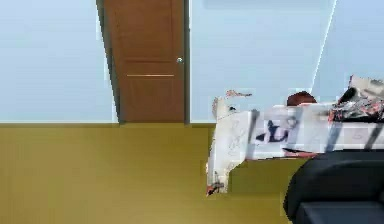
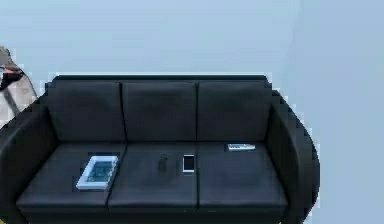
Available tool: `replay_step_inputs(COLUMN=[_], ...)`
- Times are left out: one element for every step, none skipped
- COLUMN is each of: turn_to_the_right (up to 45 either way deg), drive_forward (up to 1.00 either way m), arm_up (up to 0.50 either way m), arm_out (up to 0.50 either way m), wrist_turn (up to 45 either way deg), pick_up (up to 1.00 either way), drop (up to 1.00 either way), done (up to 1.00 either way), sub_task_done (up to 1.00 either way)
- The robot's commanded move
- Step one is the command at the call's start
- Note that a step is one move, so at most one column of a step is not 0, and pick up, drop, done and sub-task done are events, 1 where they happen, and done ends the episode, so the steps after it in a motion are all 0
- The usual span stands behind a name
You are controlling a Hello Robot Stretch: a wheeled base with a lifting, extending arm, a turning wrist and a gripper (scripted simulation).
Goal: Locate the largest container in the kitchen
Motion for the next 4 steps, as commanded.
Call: replay_step_inputs(turn_to_the_right=[-45.0,-45.0,-30.0,0.0], drive_forward=[0.00,0.00,0.00,0.50], arm_up=[0.00,0.00,0.00,0.00], arm_out=[0.00,0.00,0.00,0.00], wrist_turn=[0.0,0.0,0.0,0.0], pick_up=[0.00,0.00,0.00,0.00], drop=[0.00,0.00,0.00,0.00], done=[0.00,0.00,0.00,0.00], sub_task_done=[0.00,0.00,0.00,0.00])
